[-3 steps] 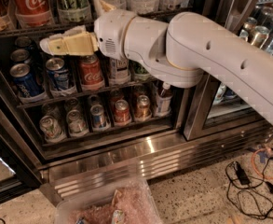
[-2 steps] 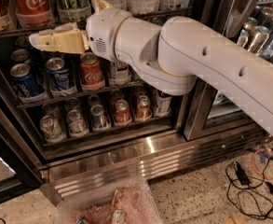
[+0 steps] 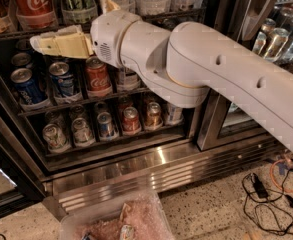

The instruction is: Pick green can from top shelf of fridge

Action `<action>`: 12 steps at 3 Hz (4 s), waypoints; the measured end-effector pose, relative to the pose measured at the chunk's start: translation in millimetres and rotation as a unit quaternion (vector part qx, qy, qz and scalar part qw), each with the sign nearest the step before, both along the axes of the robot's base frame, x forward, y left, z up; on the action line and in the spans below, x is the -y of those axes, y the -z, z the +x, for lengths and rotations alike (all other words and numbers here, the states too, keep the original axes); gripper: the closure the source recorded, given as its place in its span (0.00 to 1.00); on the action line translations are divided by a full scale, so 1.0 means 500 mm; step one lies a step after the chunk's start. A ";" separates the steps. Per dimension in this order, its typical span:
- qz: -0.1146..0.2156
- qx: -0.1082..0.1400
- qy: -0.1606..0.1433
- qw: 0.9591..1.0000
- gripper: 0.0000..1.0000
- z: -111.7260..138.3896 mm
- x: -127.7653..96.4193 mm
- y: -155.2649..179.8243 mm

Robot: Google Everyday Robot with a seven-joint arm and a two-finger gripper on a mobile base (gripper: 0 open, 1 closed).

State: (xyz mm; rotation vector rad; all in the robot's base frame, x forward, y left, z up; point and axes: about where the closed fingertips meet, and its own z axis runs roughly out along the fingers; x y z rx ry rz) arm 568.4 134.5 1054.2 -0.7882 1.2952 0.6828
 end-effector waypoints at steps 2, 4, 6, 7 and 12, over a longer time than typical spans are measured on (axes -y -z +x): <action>-0.002 -0.001 0.062 0.998 0.00 -0.018 -0.004 0.016; 0.002 -0.011 0.100 0.995 0.00 -0.016 0.001 0.043; 0.011 0.004 0.109 0.994 0.00 0.014 -0.006 0.020; 0.010 0.010 0.111 0.994 0.00 0.024 -0.010 0.016; 0.003 0.014 0.127 0.992 0.21 0.037 -0.025 0.011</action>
Offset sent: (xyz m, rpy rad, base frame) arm -0.0164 0.0026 -0.0192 -0.0015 0.0065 -0.1864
